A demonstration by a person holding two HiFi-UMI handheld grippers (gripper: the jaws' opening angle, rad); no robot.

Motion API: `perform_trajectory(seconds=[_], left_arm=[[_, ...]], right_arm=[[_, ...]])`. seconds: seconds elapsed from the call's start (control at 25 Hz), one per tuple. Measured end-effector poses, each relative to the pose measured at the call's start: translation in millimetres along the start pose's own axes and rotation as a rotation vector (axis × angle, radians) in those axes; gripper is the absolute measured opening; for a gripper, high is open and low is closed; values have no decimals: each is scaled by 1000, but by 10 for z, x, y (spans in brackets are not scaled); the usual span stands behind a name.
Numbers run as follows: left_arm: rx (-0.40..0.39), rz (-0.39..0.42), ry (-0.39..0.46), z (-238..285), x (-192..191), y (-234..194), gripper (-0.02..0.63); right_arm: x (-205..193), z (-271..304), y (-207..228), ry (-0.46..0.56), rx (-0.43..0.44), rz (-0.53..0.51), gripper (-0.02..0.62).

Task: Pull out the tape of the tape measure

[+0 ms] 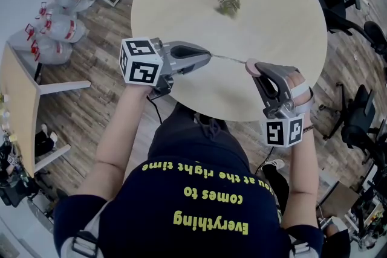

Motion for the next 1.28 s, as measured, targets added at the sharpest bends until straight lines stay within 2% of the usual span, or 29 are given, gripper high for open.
perform_trajectory(seconds=[1.28], left_arm=[[185,-31,-25,-632,-107,-289,8]], right_arm=[[-408,-166,101,-142,-46,35,83]])
Point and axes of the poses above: the fingertips, and each gripper's own axes: z forward along the fingers, y to its right, x out of its top, the point moved 8 cm from there along -z, backward along the fingers, and after that the axes turned 13 degrees about z, right-handed, at the moved point
